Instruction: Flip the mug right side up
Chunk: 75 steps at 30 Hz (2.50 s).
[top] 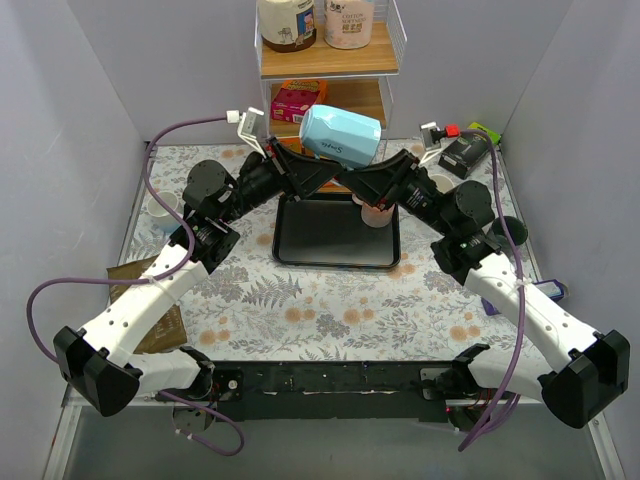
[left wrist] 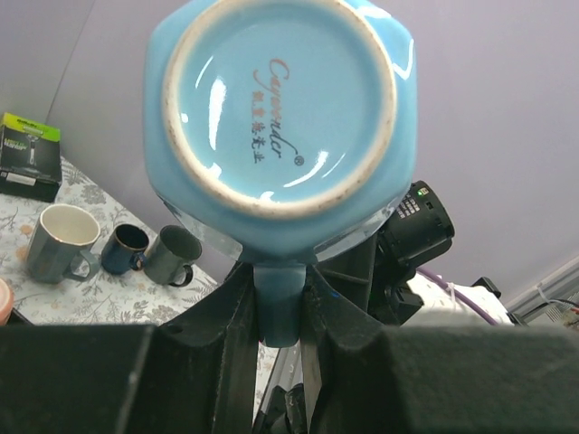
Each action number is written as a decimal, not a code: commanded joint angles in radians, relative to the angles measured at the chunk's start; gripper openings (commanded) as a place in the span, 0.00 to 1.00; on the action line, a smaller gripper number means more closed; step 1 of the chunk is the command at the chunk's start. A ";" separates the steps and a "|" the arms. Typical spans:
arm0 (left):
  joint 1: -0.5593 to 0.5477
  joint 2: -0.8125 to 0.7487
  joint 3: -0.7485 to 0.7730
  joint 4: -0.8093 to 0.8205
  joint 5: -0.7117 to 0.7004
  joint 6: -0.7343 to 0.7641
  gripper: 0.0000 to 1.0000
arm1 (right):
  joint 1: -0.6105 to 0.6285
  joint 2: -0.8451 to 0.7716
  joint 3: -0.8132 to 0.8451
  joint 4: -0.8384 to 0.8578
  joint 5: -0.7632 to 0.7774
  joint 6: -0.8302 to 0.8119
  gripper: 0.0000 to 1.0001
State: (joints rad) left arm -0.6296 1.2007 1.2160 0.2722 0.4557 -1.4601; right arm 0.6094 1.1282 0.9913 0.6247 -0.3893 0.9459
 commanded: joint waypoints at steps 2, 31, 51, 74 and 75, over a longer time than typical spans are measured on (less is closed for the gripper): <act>-0.016 -0.032 0.001 0.148 0.093 -0.040 0.00 | 0.006 0.024 0.053 0.096 -0.043 0.039 0.25; -0.015 -0.009 -0.004 -0.255 -0.234 0.069 0.98 | -0.020 -0.102 0.023 -0.259 0.194 0.120 0.01; -0.013 0.042 0.016 -0.476 -0.436 0.156 0.98 | -0.277 -0.246 0.136 -1.345 0.694 -0.223 0.01; -0.010 0.082 0.016 -0.537 -0.443 0.175 0.98 | -0.263 -0.051 -0.143 -1.082 0.846 -0.631 0.01; -0.010 0.085 0.017 -0.544 -0.474 0.176 0.98 | -0.255 -0.045 -0.148 -1.062 0.866 -0.644 0.01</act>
State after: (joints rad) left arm -0.6445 1.2903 1.2060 -0.2382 0.0315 -1.3052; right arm 0.3351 1.0737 0.8345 -0.6605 0.3943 0.3832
